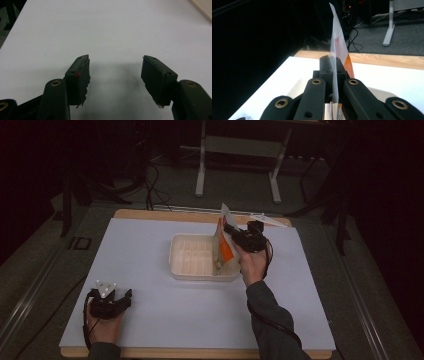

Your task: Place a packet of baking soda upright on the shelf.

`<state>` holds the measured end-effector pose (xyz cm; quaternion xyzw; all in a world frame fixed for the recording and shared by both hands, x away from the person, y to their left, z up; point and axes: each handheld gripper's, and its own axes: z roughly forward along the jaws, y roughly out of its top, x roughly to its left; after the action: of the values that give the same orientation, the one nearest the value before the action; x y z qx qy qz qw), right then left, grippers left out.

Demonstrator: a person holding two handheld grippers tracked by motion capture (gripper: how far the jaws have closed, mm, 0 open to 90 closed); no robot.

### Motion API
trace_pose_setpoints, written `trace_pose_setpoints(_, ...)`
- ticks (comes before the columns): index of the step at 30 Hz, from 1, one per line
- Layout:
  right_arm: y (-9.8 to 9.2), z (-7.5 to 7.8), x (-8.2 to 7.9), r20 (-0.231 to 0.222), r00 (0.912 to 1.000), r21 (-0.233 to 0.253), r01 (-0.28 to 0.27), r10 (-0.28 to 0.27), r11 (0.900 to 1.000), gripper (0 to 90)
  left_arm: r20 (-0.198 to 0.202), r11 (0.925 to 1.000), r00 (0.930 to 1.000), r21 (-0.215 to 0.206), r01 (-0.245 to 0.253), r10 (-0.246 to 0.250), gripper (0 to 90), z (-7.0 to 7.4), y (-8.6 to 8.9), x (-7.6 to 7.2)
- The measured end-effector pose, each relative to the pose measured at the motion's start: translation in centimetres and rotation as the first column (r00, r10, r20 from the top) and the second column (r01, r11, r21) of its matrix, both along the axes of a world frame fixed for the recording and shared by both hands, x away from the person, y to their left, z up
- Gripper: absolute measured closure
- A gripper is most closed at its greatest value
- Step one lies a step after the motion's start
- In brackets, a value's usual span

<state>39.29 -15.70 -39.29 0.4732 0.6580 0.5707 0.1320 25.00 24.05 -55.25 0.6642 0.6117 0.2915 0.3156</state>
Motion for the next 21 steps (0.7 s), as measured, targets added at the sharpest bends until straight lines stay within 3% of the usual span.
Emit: trace_pose_setpoints(21,0.6,-2.1,-0.2,-0.016,0.9994,-0.027,0.029,-0.030,0.999,90.0,-0.002,1.0000,1.0000,0.002,0.001,-0.001,39.8,0.0,0.0,0.0)
